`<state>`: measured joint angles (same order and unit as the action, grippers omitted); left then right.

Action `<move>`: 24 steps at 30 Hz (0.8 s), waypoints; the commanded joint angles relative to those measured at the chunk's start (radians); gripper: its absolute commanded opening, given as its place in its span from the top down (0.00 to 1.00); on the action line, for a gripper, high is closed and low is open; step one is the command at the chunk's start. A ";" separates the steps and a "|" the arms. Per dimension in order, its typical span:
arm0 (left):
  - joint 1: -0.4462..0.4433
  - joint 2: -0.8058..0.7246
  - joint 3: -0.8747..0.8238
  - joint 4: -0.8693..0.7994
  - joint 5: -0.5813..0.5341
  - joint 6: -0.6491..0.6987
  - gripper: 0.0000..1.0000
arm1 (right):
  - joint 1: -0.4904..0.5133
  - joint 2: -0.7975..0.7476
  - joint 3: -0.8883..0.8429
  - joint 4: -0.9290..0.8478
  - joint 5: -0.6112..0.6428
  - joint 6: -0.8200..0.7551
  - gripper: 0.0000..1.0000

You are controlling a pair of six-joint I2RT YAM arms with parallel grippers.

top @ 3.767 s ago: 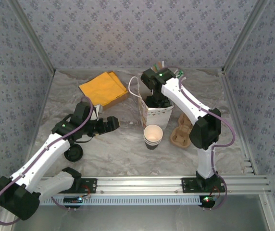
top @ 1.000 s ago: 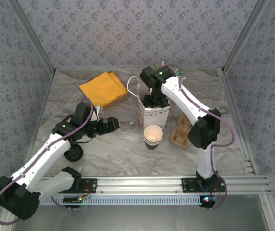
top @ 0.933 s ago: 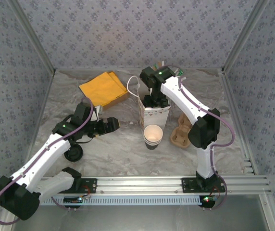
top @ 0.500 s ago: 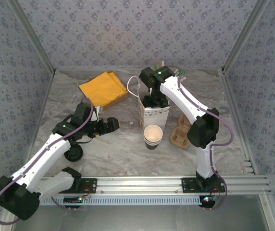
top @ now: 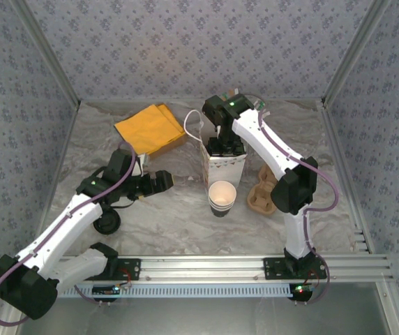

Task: Pack the takeout coffee

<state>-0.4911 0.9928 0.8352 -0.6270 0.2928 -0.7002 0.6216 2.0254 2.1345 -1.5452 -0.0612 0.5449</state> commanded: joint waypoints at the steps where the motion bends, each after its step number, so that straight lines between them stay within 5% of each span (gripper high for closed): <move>1: -0.006 -0.015 -0.004 0.012 0.016 -0.006 0.00 | -0.007 0.020 0.035 -0.046 -0.008 -0.014 0.33; 24: -0.005 -0.021 -0.005 0.014 0.017 -0.006 0.00 | -0.010 0.021 0.048 -0.067 -0.002 -0.017 0.33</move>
<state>-0.4908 0.9928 0.8288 -0.6254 0.2928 -0.7002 0.6167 2.0312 2.1513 -1.5681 -0.0612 0.5381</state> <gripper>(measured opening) 0.997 0.670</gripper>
